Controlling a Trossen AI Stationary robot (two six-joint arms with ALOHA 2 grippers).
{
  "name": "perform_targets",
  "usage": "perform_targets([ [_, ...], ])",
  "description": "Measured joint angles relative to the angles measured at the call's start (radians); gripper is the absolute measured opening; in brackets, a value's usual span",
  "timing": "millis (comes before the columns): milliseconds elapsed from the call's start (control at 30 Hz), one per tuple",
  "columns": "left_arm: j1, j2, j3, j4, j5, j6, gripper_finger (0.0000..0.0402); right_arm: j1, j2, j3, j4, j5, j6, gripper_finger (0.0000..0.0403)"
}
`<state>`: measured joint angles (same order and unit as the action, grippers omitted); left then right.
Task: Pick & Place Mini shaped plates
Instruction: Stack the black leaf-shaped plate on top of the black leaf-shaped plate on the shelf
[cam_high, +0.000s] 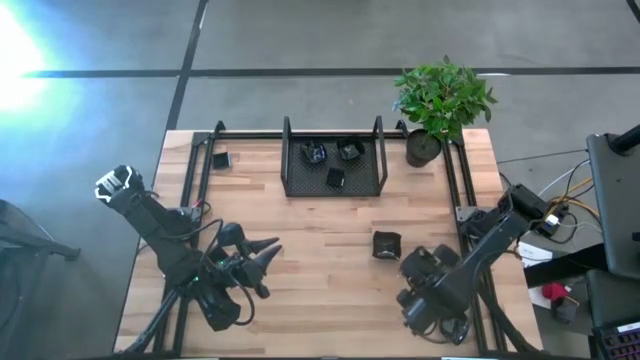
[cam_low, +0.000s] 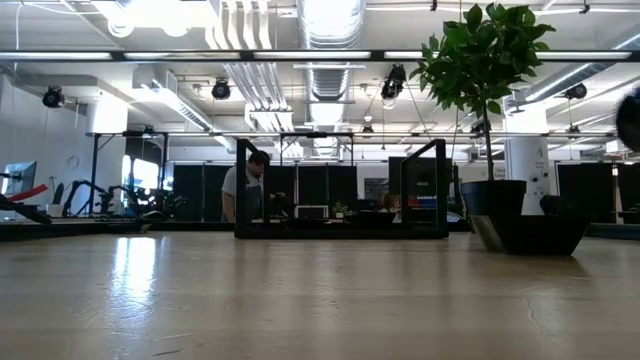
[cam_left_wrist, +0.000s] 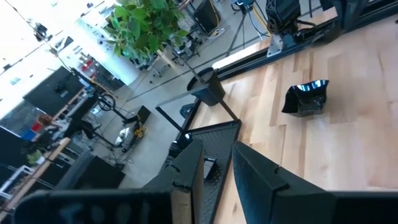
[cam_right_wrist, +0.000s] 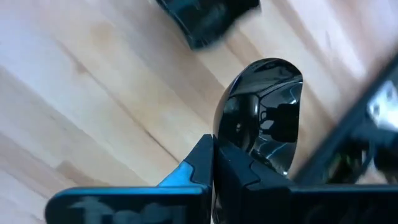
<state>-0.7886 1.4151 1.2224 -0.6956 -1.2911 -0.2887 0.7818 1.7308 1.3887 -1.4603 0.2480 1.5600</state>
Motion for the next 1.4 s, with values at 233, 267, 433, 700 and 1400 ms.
perform_targets([
  [233,0.0,0.0,0.0,0.0,0.053,-0.01,0.0083,-0.006,0.036,0.081,0.013,0.182,-0.257,0.0008],
  [267,0.0,0.0,0.0,0.0,0.057,0.007,0.0083,-0.011,0.045,0.092,0.014,0.202,-0.298,0.0008],
  [433,0.0,0.0,0.0,0.0,0.111,0.165,0.0083,-0.034,0.079,0.14,0.046,0.306,-0.539,0.0008],
  [700,0.018,0.003,0.0,0.02,0.261,0.311,0.0083,-0.081,0.087,0.179,0.22,0.467,-1.002,0.0008],
  [1400,0.182,0.127,0.0,0.411,0.475,0.694,0.0083,-0.197,0.087,0.174,0.609,0.517,-1.687,0.0008],
])
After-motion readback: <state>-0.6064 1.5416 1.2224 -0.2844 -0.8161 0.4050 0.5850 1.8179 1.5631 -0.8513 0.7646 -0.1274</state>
